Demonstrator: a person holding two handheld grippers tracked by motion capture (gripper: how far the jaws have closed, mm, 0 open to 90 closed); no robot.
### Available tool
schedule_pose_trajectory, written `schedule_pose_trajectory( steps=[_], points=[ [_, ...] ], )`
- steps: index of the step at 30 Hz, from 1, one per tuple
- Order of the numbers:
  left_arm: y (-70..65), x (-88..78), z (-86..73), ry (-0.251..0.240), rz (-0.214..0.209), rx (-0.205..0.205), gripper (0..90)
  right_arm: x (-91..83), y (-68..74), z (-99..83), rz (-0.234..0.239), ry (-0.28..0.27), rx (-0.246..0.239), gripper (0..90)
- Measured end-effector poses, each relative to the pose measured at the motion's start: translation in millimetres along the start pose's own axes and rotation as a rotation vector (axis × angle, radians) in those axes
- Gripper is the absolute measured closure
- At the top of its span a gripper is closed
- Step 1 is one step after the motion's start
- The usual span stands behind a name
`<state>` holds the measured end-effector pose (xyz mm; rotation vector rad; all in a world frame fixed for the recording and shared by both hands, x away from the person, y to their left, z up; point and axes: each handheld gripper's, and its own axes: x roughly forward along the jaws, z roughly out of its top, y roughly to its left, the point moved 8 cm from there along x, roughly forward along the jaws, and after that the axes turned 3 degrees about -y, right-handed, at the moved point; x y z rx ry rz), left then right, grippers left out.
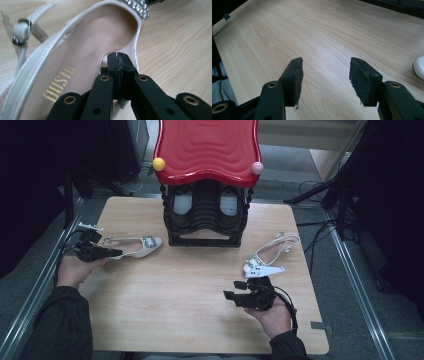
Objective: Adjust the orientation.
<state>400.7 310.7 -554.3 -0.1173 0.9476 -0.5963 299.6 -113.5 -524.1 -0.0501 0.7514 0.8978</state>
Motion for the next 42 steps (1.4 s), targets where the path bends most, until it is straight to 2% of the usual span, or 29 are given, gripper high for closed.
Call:
schedule_pose_trajectory(
  steps=[7,13,23,25,31,34,38,42],
  points=[
    [-1.9,1.5,-5.7,-0.003,-0.030,-0.039,90.0,4.4,1.6,2.2,0.011,0.007,-0.011,45.2],
    [-4.8,1.0,-8.9,-0.035,-0.060,-0.103,90.0,6.2,0.7,6.0,0.014,0.001,-0.012,44.7],
    [-17.6,2.7,-11.7,-0.020,-0.039,-0.106,90.0,11.3,1.8,11.5,0.027,-0.002,-0.031,44.5],
    [-20.4,3.6,-11.2,-0.021,-0.038,-0.117,90.0,11.9,2.0,12.5,0.030,-0.002,-0.031,44.6],
    [-27.3,3.9,-8.9,-0.024,-0.035,-0.095,89.7,15.0,3.1,15.0,0.038,0.000,-0.037,44.5],
    [-29.1,3.4,-7.1,-0.025,-0.013,-0.075,88.7,16.0,3.5,15.5,0.040,-0.001,-0.043,44.6],
    [-28.7,0.5,-5.3,-0.015,0.019,-0.052,84.0,15.9,3.8,15.1,0.041,0.002,-0.041,44.6],
    [-26.2,-4.4,-2.7,-0.030,0.047,-0.057,75.0,15.6,3.1,15.0,0.039,0.001,-0.041,44.6]
  ],
)
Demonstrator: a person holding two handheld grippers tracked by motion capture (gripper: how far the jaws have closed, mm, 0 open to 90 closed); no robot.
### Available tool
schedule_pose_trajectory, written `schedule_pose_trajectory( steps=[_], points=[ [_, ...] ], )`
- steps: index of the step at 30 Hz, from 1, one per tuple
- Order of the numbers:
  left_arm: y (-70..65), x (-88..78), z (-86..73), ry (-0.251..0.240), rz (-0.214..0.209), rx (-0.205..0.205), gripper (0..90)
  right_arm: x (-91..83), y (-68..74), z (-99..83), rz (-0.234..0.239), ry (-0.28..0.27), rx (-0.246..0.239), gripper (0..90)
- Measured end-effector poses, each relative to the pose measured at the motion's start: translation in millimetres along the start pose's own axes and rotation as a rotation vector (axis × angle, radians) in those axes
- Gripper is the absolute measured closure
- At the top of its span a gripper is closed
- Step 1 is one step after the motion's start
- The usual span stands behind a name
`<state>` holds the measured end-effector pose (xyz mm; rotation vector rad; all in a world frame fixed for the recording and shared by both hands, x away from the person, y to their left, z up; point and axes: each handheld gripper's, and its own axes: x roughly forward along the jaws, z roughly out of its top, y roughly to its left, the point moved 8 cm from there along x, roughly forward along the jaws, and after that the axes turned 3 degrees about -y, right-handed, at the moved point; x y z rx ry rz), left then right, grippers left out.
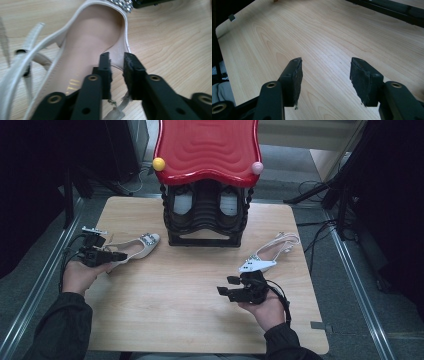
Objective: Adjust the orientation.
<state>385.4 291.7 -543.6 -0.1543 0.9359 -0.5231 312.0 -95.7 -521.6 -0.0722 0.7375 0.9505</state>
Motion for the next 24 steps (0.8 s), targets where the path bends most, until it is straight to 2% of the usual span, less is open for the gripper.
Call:
schedule_pose_trajectory(
  steps=[3,4,6,10,12,14,18,19,20,21,24],
  points=[
    [0.5,-4.9,2.8,-0.016,0.018,-0.002,69.6,0.0,-0.1,-0.1,-0.001,0.001,0.000,44.6],
    [-0.6,-7.7,4.2,-0.020,0.009,0.008,68.2,0.1,0.0,-0.1,-0.001,0.001,-0.001,44.6],
    [-3.7,-11.1,7.2,-0.041,-0.010,0.004,63.2,0.2,0.4,0.0,0.000,0.002,-0.001,44.6],
    [-7.6,-8.5,4.9,-0.004,-0.004,0.046,61.5,0.6,1.0,-0.5,0.001,0.006,-0.002,44.7],
    [-5.4,-4.6,3.2,0.002,0.013,0.047,63.7,0.7,1.2,-0.5,0.001,0.005,-0.003,44.7],
    [-3.3,-2.4,2.1,0.005,-0.007,0.039,65.6,0.6,1.0,-0.5,-0.001,0.005,-0.005,44.7],
    [-6.3,-1.9,0.7,0.011,-0.037,0.054,71.7,0.9,0.8,-0.8,0.000,0.007,-0.002,44.7],
    [-8.4,-1.7,-0.1,0.020,-0.052,0.069,74.7,1.0,0.8,-0.9,-0.001,0.010,-0.003,44.7],
    [-10.9,-2.0,-0.4,0.022,-0.063,0.086,82.3,1.3,0.8,-0.8,-0.001,0.010,-0.005,44.7],
    [-11.9,-2.0,0.0,0.026,-0.048,0.099,86.5,1.4,1.1,-0.7,0.000,0.010,-0.006,44.7],
    [-12.3,-2.8,3.1,0.025,-0.028,0.093,88.3,1.1,1.3,-0.7,-0.002,0.009,-0.008,44.7]
  ],
)
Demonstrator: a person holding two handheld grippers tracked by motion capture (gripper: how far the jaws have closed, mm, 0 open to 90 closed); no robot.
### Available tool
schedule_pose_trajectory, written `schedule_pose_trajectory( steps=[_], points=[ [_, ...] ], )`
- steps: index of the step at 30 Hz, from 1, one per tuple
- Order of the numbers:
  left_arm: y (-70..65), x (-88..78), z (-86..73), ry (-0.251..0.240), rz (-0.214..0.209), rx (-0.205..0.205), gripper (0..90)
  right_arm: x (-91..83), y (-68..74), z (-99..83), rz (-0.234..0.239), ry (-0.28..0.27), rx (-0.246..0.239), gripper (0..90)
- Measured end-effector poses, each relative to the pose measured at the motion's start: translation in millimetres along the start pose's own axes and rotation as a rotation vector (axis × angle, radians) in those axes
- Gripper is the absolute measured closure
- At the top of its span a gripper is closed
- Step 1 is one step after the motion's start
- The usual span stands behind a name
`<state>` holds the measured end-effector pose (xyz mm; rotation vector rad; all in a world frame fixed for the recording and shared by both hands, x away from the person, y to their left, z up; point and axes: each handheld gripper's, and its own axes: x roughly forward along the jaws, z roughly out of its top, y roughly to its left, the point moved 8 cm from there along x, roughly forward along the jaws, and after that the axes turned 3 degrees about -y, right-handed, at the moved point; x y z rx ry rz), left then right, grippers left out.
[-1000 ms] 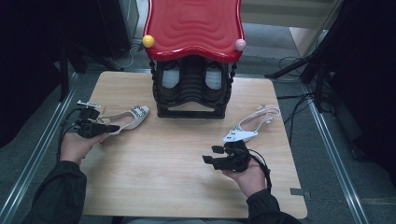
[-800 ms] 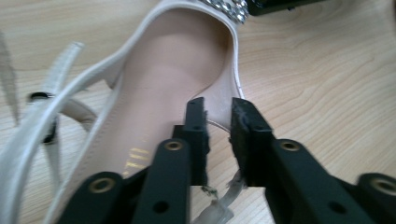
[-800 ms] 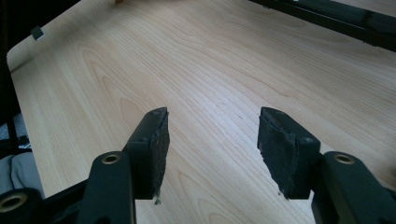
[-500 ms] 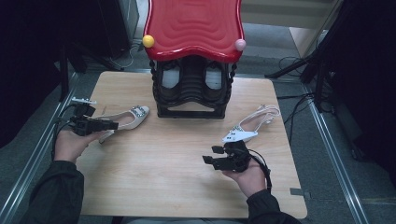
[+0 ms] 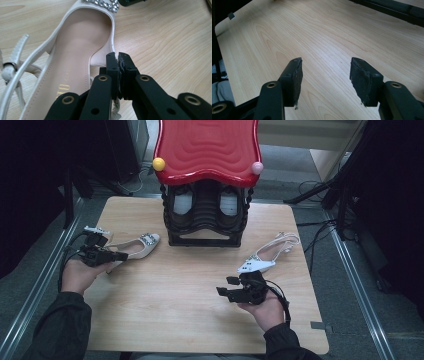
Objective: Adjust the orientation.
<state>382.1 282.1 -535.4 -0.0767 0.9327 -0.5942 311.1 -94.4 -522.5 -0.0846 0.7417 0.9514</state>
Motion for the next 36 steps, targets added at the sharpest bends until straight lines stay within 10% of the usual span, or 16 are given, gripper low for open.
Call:
schedule_pose_trajectory(
  steps=[21,36],
  points=[
    [-32.9,33.4,26.5,-0.031,-0.045,-0.069,87.9,-8.3,-4.2,-5.9,-0.026,-0.009,0.020,44.8],
    [-33.6,3.9,28.6,-0.089,-0.058,-0.091,67.0,-10.0,-5.0,-6.5,-0.029,-0.010,0.017,44.8]
  ],
)
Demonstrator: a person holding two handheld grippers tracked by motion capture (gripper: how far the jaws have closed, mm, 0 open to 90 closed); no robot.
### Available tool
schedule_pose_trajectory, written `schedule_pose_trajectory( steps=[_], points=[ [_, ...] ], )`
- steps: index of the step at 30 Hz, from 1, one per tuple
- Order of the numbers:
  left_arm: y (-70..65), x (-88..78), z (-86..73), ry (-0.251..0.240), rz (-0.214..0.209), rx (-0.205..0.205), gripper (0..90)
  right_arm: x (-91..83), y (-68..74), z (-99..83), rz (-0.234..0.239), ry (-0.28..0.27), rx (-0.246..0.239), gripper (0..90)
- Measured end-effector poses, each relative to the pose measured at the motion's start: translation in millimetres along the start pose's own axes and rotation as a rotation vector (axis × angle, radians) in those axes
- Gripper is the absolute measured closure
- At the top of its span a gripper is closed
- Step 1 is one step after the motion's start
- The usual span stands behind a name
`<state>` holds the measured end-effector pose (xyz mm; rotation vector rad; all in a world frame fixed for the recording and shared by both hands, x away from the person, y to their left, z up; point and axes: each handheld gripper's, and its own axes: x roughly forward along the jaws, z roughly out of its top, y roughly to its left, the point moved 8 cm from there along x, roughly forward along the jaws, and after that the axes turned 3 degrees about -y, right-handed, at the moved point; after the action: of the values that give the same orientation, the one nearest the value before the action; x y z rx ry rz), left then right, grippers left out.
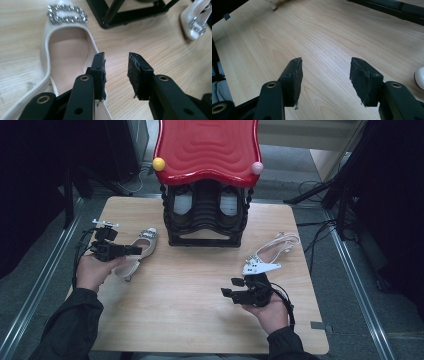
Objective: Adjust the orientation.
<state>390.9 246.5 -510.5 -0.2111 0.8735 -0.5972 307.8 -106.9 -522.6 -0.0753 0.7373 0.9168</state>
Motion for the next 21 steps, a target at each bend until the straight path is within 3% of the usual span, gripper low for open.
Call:
schedule_pose_trajectory(
  steps=[9,12,16,21],
  points=[
    [12.1,-24.0,5.0,-0.033,0.055,-0.005,56.1,2.5,0.9,1.8,0.007,0.000,-0.005,43.6],
    [22.3,-27.6,5.2,-0.046,0.099,0.001,52.4,3.0,1.6,1.2,0.008,0.005,-0.004,43.5],
    [36.2,-27.5,3.1,-0.056,0.118,-0.009,50.2,2.6,1.0,0.9,0.004,0.003,-0.004,43.5],
    [46.3,-16.0,-0.5,-0.030,0.130,0.013,50.4,0.3,0.6,-1.5,-0.003,0.005,0.001,43.6]
  ],
)
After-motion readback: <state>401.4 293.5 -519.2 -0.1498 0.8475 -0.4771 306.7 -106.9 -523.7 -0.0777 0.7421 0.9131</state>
